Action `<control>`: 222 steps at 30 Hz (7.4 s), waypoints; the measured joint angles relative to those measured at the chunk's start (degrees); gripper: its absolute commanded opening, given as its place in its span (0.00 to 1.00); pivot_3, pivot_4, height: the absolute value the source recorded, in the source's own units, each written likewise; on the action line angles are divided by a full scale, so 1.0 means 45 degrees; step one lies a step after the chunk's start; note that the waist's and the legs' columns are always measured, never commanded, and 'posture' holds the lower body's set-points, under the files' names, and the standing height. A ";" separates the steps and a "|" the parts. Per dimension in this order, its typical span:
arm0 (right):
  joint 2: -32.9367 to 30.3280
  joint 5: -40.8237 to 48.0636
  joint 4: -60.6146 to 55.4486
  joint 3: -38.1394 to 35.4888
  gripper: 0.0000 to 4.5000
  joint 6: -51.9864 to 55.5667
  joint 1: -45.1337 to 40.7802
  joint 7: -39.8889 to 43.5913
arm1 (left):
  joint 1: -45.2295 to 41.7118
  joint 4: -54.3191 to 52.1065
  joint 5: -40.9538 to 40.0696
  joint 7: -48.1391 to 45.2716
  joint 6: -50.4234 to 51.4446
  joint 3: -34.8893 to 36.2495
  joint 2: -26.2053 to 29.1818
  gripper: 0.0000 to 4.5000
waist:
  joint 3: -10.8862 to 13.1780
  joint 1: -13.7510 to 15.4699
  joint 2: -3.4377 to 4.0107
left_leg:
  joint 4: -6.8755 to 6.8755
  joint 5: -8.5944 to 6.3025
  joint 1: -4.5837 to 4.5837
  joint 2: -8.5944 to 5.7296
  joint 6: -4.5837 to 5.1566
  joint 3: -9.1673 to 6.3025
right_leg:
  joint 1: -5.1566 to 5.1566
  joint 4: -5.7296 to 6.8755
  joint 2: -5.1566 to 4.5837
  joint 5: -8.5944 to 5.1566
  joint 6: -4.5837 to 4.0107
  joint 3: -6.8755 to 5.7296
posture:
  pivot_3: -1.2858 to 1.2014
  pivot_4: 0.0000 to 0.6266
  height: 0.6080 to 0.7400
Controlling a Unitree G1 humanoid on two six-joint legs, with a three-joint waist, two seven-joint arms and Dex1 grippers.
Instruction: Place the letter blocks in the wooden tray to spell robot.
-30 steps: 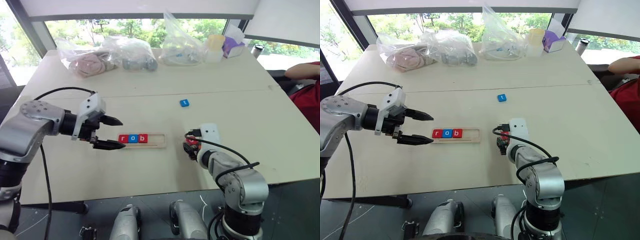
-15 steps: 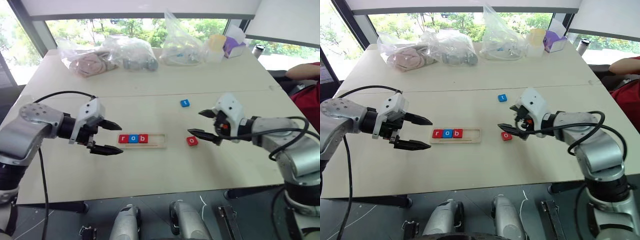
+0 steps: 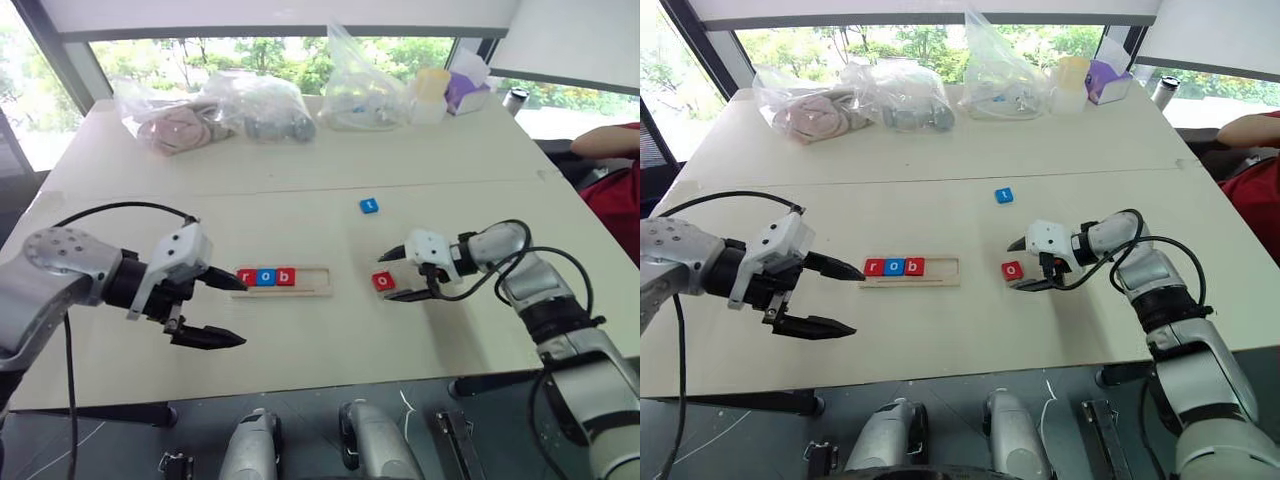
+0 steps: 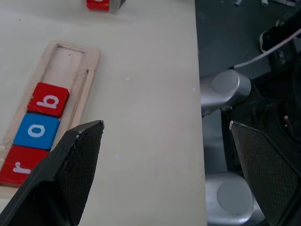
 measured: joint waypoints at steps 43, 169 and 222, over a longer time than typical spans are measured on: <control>0.3659 -0.1042 -0.4633 0.1658 0.25 0.8672 -0.0981 -0.3532 | 0.0448 0.2812 0.1446 0.0261 -0.1417 0.0466 0.0606 1.00 | 0.0002 0.0004 0.0006 | 0.0018 0.0013 -0.0008 0.0011 -0.0025 0.0017 | -0.0019 0.0032 -0.0006 0.0010 -0.0013 -0.0013 | 0.52 0.24 1.00; 0.8396 0.1420 -1.2263 -0.5696 0.25 1.8407 0.3678 -1.6304 | -0.2173 0.2501 -0.0928 0.2220 0.0807 0.0895 -0.2193 1.00 | -0.0011 -0.0072 0.0013 | -0.0023 0.0019 0.0002 0.0019 -0.0038 -0.0027 | -0.0028 0.0021 -0.0006 0.0056 0.0019 -0.0006 | 0.52 0.24 1.00; -0.0254 0.1577 -0.4994 -0.1019 0.99 0.6544 0.2809 -0.3705 | -0.1200 0.1332 -0.0352 0.0688 0.0546 0.0085 -0.1035 1.00 | 0.0002 0.0036 -0.0017 | -0.0006 0.0043 -0.0003 0.0003 -0.0014 -0.0005 | 0.0000 -0.0009 -0.0003 0.0038 -0.0013 -0.0012 | 0.52 0.24 1.00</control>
